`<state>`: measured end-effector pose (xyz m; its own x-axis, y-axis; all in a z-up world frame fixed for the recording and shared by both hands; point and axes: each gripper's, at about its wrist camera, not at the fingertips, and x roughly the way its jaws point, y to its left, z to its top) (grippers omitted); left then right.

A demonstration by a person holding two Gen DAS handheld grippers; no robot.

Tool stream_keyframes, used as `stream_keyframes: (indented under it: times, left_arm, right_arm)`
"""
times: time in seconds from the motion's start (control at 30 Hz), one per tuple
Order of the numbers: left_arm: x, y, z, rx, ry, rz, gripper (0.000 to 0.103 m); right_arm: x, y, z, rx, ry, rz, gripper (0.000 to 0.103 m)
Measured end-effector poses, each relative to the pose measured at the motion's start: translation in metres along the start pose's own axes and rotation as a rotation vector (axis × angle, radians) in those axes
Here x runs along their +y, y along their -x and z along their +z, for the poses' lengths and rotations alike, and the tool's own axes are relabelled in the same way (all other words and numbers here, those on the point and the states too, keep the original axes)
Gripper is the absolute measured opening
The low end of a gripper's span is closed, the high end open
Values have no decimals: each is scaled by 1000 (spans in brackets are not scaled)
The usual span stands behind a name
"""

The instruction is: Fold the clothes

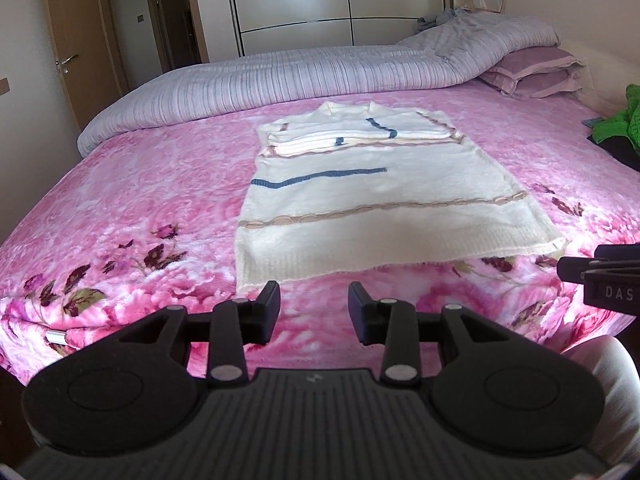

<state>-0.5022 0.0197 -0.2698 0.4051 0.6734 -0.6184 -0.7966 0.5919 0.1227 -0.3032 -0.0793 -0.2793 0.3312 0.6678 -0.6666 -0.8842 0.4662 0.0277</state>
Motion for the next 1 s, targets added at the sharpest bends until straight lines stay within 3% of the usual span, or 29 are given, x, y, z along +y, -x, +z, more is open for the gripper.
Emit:
stream_keyframes:
  times: [0.6, 0.87, 1.0]
  left_arm:
    - [16, -44, -11, 66, 77, 14, 37]
    - [23, -80, -15, 117, 87, 25, 37]
    - [35, -92, -12, 103, 89, 2, 37]
  right_arm:
    - [9, -35, 0, 35, 57, -14, 50]
    - [-3, -72, -3, 97, 55, -36, 50]
    - [-17, -81, -3, 88, 27, -9, 50]
